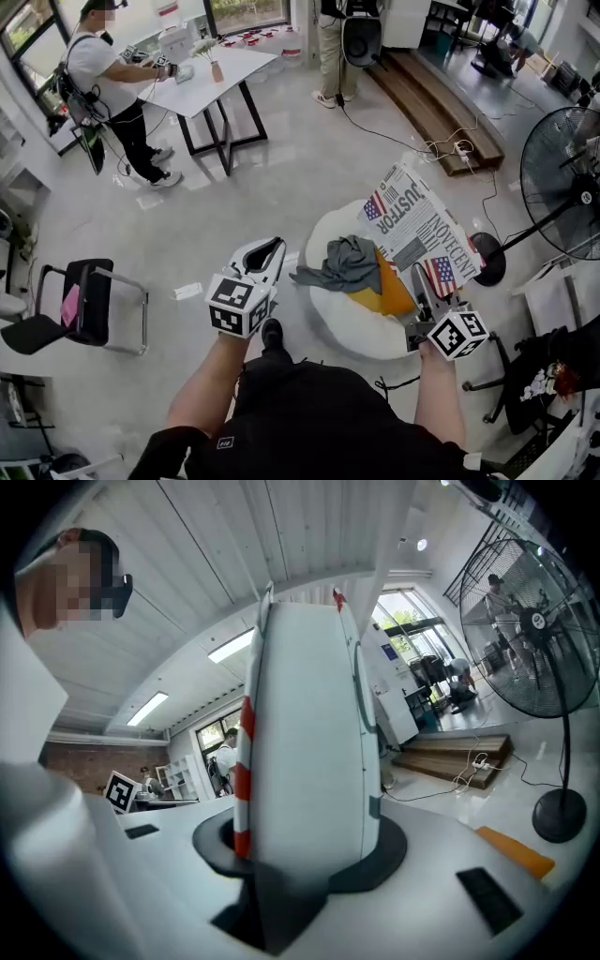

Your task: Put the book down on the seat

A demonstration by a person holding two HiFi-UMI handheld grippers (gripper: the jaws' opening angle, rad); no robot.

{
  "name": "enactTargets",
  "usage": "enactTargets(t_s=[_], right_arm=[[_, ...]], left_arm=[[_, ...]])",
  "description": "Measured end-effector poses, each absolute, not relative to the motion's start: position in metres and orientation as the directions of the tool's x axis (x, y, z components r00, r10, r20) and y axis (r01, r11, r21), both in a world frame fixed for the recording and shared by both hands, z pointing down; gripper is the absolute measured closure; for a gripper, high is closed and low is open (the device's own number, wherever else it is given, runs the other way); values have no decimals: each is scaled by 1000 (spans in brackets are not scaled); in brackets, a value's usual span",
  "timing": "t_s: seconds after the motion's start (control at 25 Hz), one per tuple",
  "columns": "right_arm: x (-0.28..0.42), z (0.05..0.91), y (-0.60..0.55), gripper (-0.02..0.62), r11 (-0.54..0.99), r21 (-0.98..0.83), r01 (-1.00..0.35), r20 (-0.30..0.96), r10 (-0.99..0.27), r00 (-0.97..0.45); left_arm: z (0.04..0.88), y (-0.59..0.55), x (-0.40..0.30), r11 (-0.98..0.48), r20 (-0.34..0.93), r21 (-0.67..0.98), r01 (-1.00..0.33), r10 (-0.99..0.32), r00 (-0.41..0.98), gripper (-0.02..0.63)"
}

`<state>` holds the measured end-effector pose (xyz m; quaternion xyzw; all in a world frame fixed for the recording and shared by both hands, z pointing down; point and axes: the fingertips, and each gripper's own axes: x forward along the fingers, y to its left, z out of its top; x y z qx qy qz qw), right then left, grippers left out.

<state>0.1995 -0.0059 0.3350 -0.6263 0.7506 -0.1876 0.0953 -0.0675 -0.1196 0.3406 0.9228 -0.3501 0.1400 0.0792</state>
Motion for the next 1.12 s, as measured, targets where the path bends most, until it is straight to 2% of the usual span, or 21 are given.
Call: enactTargets(t_s=[0.24, 0.48, 0.88, 1.12], right_arm=[[145, 329, -89, 425, 51, -406, -912, 117, -987, -107], [105, 321, -130, 425, 61, -426, -903, 108, -987, -118], [143, 342, -128, 426, -39, -479, -877, 128, -992, -25], [183, 358, -130, 426, -28, -502, -864, 105, -994, -29]], left_arm=[[338, -214, -111, -806, 327, 13, -591, -555, 765, 584], [345, -265, -129, -833, 338, 20, -553, -514, 788, 585], [353, -278, -80, -884, 352, 54, -464, -418, 837, 584], [357, -290, -23, -889, 376, 61, -455, -402, 835, 585]])
